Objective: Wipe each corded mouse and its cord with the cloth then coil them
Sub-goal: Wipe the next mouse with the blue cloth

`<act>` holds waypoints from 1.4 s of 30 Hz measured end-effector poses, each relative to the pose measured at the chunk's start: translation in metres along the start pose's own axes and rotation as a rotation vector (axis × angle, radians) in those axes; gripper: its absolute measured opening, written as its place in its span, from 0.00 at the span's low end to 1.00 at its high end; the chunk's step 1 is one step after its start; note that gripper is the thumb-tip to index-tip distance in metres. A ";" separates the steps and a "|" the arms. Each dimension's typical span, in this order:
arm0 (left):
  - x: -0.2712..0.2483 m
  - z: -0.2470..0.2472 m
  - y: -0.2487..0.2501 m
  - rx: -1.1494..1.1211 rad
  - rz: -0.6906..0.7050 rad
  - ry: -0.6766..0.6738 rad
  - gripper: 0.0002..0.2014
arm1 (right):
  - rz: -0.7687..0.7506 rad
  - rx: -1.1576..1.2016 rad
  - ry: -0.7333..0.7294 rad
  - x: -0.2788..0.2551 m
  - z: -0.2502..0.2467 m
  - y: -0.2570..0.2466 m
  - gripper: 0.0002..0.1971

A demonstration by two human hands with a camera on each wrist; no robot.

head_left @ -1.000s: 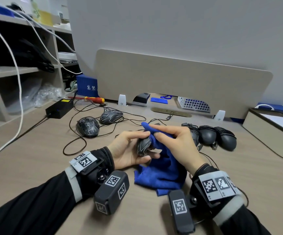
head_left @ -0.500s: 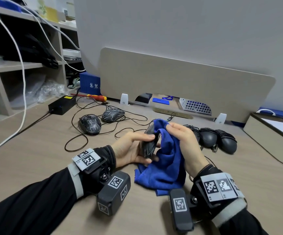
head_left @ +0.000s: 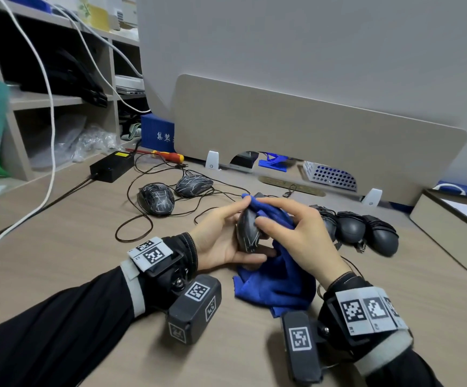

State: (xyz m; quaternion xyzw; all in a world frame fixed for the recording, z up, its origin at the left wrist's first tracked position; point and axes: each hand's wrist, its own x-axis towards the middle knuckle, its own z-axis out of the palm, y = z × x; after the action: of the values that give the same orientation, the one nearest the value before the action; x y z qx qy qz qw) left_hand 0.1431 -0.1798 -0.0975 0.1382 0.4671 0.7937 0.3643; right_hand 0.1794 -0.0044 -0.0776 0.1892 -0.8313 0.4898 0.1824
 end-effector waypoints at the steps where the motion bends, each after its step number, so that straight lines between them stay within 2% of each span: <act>1: 0.000 0.000 0.000 -0.008 -0.007 0.003 0.25 | 0.002 0.033 0.025 0.000 0.000 -0.001 0.14; 6: -0.002 0.001 -0.001 -0.024 -0.013 -0.035 0.21 | 0.028 0.112 0.038 -0.002 0.000 -0.005 0.14; 10: -0.002 0.000 0.002 -0.042 -0.023 -0.020 0.27 | 0.058 0.130 0.032 -0.003 0.001 -0.004 0.13; 13: 0.000 -0.001 0.000 0.013 -0.026 0.043 0.30 | 0.044 0.108 -0.061 -0.005 -0.001 -0.008 0.14; 15: 0.002 0.000 -0.002 0.031 -0.016 0.085 0.26 | 0.047 0.109 -0.170 -0.006 -0.001 -0.011 0.15; 17: 0.003 0.001 -0.004 0.050 -0.004 0.101 0.22 | 0.062 0.105 -0.201 -0.006 0.001 -0.012 0.16; 19: 0.001 0.003 -0.003 0.087 -0.039 0.091 0.21 | 0.064 0.103 -0.097 -0.005 0.003 -0.009 0.17; 21: 0.000 0.004 -0.002 0.075 -0.069 0.100 0.23 | 0.003 0.049 0.034 -0.002 0.003 -0.005 0.18; 23: -0.001 0.004 -0.001 0.055 -0.061 0.113 0.24 | -0.048 0.000 0.084 -0.001 0.002 0.000 0.17; 25: -0.001 0.004 -0.001 0.061 -0.049 0.117 0.24 | -0.038 -0.006 0.000 -0.003 0.002 -0.001 0.16; 27: 0.000 0.003 -0.001 0.048 -0.033 0.137 0.25 | -0.004 -0.002 -0.159 -0.006 0.003 -0.005 0.15; 29: 0.001 0.001 -0.002 0.030 -0.030 0.150 0.25 | 0.031 0.012 -0.220 -0.006 0.005 -0.009 0.16; 31: 0.001 0.002 -0.001 0.041 -0.049 0.139 0.25 | 0.058 0.025 -0.145 -0.006 0.008 -0.011 0.15; 33: 0.000 0.003 -0.002 0.097 -0.075 0.126 0.22 | 0.033 0.000 -0.019 -0.004 0.010 -0.009 0.14; 35: -0.001 0.005 -0.003 0.131 -0.089 0.120 0.22 | 0.008 -0.021 0.043 -0.003 0.010 -0.006 0.13; 36: -0.001 0.005 -0.003 0.138 -0.083 0.126 0.22 | 0.003 -0.017 0.019 -0.003 0.009 -0.007 0.13; 39: 0.001 0.004 -0.005 0.097 -0.036 0.171 0.24 | 0.027 -0.005 -0.206 -0.007 0.011 -0.012 0.11; 40: 0.003 0.003 -0.004 0.082 -0.025 0.185 0.25 | 0.046 0.005 -0.235 -0.008 0.012 -0.013 0.11; 42: 0.002 0.003 -0.004 0.085 -0.024 0.194 0.25 | 0.060 0.048 -0.170 -0.008 0.014 -0.012 0.10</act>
State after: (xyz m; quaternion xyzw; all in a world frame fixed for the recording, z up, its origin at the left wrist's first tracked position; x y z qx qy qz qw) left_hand 0.1449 -0.1752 -0.0993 0.0705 0.5352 0.7783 0.3207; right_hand 0.1907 -0.0216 -0.0787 0.2093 -0.8371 0.4970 0.0917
